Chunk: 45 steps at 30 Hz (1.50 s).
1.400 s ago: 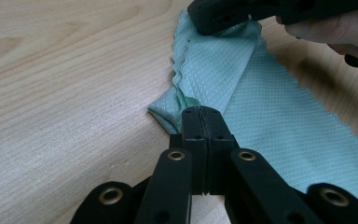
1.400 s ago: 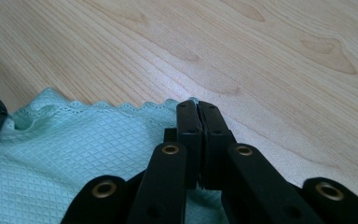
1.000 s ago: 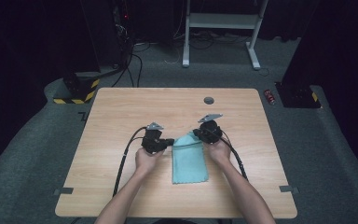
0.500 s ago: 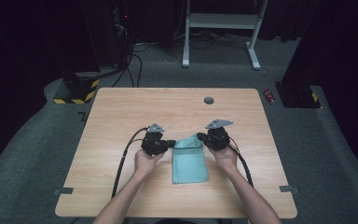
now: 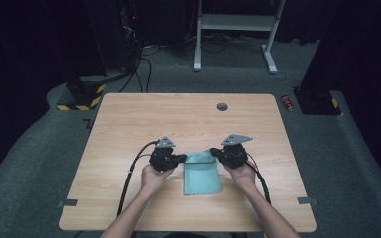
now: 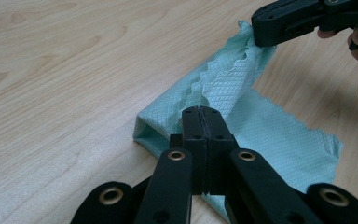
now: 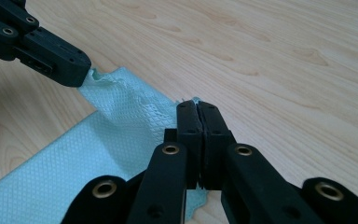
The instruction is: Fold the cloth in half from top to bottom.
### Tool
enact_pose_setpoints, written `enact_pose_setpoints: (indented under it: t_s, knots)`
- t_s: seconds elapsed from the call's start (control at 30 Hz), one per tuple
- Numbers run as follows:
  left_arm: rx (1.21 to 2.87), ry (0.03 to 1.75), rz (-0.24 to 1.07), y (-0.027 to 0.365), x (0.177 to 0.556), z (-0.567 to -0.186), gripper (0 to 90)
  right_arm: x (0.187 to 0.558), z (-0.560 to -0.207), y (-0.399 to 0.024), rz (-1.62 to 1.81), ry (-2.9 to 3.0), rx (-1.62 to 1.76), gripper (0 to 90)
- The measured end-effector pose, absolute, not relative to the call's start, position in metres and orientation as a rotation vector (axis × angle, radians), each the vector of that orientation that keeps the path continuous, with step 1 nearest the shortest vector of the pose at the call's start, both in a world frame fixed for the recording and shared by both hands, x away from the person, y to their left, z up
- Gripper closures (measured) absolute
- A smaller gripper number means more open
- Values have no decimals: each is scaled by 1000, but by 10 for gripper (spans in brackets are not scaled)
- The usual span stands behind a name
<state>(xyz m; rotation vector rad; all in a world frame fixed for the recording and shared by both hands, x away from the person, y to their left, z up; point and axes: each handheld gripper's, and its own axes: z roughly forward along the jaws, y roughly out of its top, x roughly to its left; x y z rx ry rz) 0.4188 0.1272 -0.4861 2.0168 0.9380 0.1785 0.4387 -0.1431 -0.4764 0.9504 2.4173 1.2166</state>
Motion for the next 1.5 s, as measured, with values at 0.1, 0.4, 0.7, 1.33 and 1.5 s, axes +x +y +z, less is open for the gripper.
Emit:
enact_pose_setpoints:
  t_s: [0.1, 0.4, 0.7, 1.33, 1.5]
  knots:
    - [2044, 921, 190, 125, 415, -488, 895, 434, -481, -145, 1212, 2421, 941, 888]
    - [2046, 910, 194, 125, 405, -493, 895, 417, -487, -150, 1248, 2425, 921, 888]
    - [2055, 883, 196, 126, 391, -496, 895, 402, -491, -152, 1276, 2430, 904, 888]
    - [2094, 836, 197, 120, 378, -502, 894, 385, -500, -163, 1289, 2435, 913, 887]
    - [2097, 841, 201, 121, 377, -506, 893, 382, -503, -161, 1283, 2438, 901, 886]
